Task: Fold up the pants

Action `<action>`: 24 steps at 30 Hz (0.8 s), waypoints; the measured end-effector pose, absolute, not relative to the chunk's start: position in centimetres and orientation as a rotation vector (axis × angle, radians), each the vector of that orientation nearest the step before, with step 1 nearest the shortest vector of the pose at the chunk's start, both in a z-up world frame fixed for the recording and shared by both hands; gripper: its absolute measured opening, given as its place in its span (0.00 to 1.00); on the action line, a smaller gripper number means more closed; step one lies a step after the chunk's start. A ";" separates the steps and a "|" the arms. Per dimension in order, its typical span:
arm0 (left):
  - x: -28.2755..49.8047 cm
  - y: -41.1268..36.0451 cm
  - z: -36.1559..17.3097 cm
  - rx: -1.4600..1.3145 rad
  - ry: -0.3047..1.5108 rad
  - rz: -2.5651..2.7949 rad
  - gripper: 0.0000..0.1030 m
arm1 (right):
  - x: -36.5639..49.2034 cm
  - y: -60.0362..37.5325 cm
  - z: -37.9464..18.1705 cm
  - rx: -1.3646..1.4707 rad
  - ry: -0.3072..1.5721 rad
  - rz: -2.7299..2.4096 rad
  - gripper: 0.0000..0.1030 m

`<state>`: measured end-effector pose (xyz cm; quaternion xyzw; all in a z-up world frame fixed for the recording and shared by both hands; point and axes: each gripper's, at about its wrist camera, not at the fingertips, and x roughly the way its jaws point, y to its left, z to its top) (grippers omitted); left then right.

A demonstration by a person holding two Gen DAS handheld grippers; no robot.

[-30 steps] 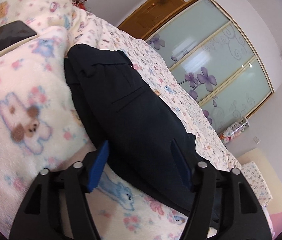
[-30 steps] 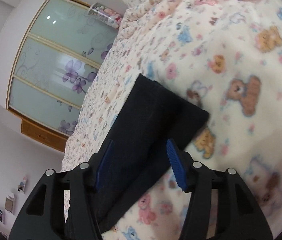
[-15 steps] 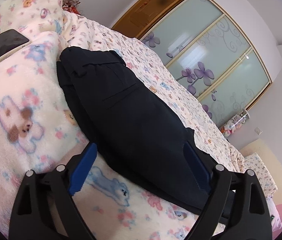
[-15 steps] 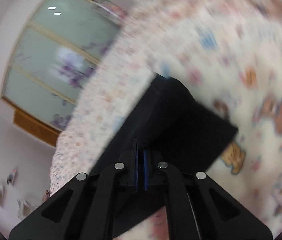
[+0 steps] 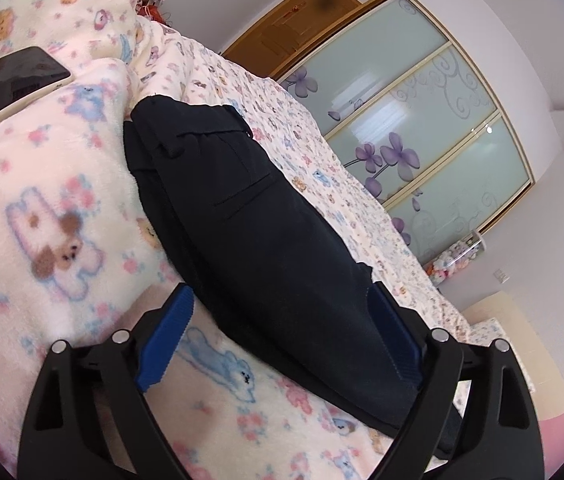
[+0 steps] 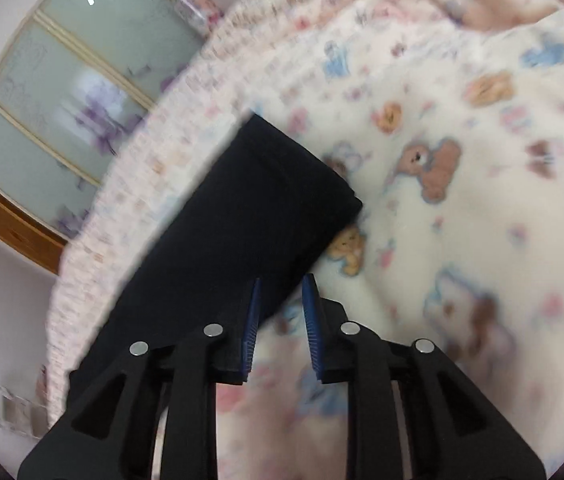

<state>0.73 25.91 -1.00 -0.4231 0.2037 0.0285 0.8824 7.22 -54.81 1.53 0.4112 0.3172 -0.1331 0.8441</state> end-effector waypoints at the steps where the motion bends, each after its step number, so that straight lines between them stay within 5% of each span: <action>1: 0.5 26.0 -0.9 -0.891 0.415 0.059 0.87 | 6.8 -53.9 2.6 0.862 0.647 -0.253 0.31; 3: 0.2 26.1 -0.8 -0.908 0.395 0.057 0.89 | 7.1 -51.0 4.1 0.845 0.631 -0.124 0.52; 4: -0.1 26.2 -0.7 -0.921 0.377 0.053 0.90 | 7.6 -48.9 4.5 0.842 0.645 -0.029 0.53; 6: -0.7 26.5 -0.6 -0.949 0.336 0.049 0.92 | 9.2 -44.1 4.7 0.855 0.692 0.185 0.49; 7: -1.1 26.8 -0.5 -0.967 0.312 0.051 0.93 | 9.8 -42.1 4.5 0.869 0.715 0.264 0.35; 8: -1.3 27.0 -0.5 -0.976 0.299 0.053 0.94 | 10.5 -40.1 4.1 0.887 0.747 0.330 0.31; 15: -2.2 28.0 -0.2 -0.988 0.281 0.081 0.95 | 15.5 -28.3 -0.6 0.920 1.045 0.506 0.31; 24: -2.1 27.4 0.5 -0.927 0.313 0.087 0.96 | 14.8 -26.7 -2.3 0.881 1.116 0.401 0.31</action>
